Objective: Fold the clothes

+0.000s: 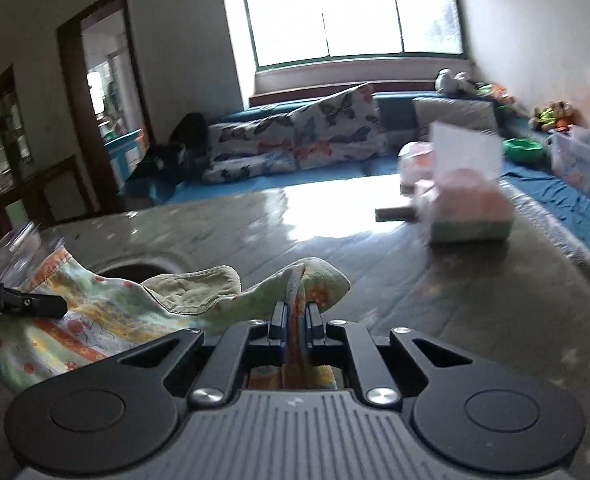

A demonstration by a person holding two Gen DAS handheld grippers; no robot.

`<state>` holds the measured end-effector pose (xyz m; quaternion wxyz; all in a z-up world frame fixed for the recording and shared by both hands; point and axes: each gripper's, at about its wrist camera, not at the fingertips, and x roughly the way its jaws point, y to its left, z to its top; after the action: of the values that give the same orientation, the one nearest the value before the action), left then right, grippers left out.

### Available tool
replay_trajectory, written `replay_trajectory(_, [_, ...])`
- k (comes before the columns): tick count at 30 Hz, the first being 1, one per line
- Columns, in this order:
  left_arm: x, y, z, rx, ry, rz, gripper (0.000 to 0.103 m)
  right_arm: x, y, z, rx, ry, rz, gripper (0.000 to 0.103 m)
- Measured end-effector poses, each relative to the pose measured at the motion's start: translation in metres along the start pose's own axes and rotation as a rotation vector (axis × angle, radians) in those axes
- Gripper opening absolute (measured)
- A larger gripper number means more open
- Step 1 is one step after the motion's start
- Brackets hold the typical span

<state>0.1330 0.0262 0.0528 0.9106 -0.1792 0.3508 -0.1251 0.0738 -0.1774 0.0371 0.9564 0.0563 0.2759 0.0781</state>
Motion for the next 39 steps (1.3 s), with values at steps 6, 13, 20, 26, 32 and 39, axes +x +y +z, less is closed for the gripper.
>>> replay_trajectory(6, [0.038, -0.028, 0.016, 0.039, 0.013, -0.037, 0.01, 0.001, -0.028, 0.013, 0.007, -0.012, -0.073, 0.008])
replay_trajectory(13, [0.079, -0.046, 0.019, 0.065, 0.062, -0.068, 0.011, 0.019, -0.059, 0.008, 0.035, 0.027, -0.143, 0.008])
replay_trajectory(20, [0.119, -0.036, 0.006, 0.043, 0.178, -0.041, 0.013, 0.033, -0.085, 0.002, 0.063, 0.062, -0.204, 0.007])
replay_trajectory(26, [0.127, -0.035, 0.006, 0.037, 0.194, -0.068, 0.016, 0.036, -0.097, -0.008, 0.086, 0.075, -0.239, 0.007])
replay_trajectory(32, [0.132, -0.036, 0.004, 0.079, 0.184, -0.021, 0.036, 0.045, -0.115, -0.013, 0.108, 0.108, -0.313, 0.006])
replay_trajectory(39, [0.118, -0.026, 0.021, 0.06, 0.105, 0.054, 0.052, 0.04, -0.115, -0.009, 0.121, 0.091, -0.266, 0.011])
